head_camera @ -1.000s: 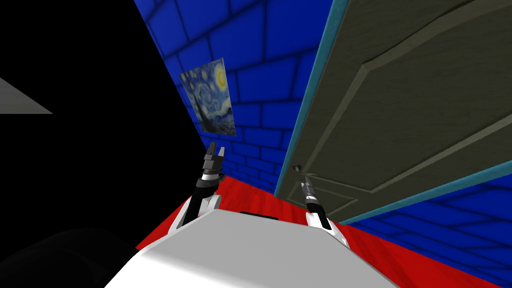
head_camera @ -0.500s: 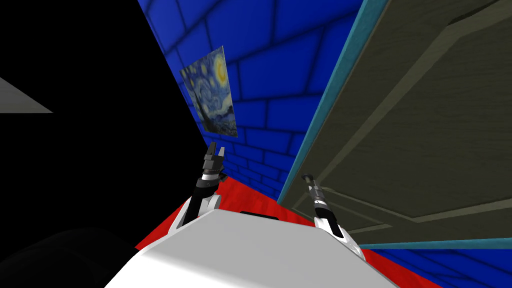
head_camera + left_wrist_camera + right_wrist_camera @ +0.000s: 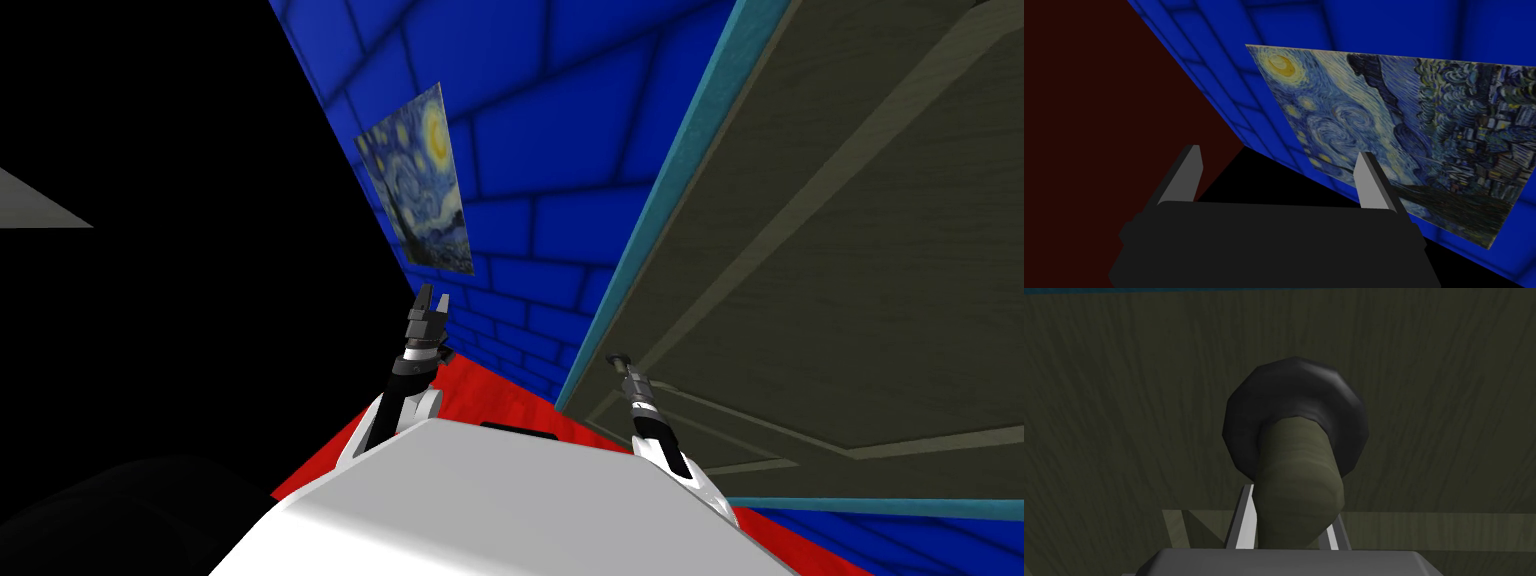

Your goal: Pull the door open

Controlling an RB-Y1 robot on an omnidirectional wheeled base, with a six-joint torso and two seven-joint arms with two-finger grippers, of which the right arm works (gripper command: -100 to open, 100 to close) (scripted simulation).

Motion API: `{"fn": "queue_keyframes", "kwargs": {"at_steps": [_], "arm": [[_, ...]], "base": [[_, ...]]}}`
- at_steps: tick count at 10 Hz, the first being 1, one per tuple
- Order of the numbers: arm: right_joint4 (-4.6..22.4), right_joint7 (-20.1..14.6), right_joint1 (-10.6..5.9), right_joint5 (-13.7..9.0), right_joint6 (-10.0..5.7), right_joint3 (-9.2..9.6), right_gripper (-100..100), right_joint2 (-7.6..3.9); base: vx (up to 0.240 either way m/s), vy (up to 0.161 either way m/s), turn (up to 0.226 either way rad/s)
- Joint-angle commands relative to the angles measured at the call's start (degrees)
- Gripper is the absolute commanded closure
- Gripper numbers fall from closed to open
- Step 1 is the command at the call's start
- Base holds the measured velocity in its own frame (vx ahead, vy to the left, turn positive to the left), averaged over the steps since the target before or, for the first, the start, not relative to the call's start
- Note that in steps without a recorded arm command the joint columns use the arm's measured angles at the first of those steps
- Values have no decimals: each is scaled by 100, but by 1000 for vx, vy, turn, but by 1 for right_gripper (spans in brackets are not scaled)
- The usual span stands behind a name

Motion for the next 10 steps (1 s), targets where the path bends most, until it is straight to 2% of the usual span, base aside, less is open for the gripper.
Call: {"fn": "queue_keyframes", "kwargs": {"at_steps": [1,3,4,6,10], "arm": [[-1,10,5,5,-4,4,100,0],[-1,10,5,5,-4,4,100,0],[-26,-92,78,33,-52,85,100,-56],[-57,-178,139,58,-103,155,100,-112],[-166,-486,355,149,-285,404,100,-309]], "base": [[-14,1,3],[-3,1,-1],[-114,-34,110],[-196,-21,97],[-215,-55,129]]}}
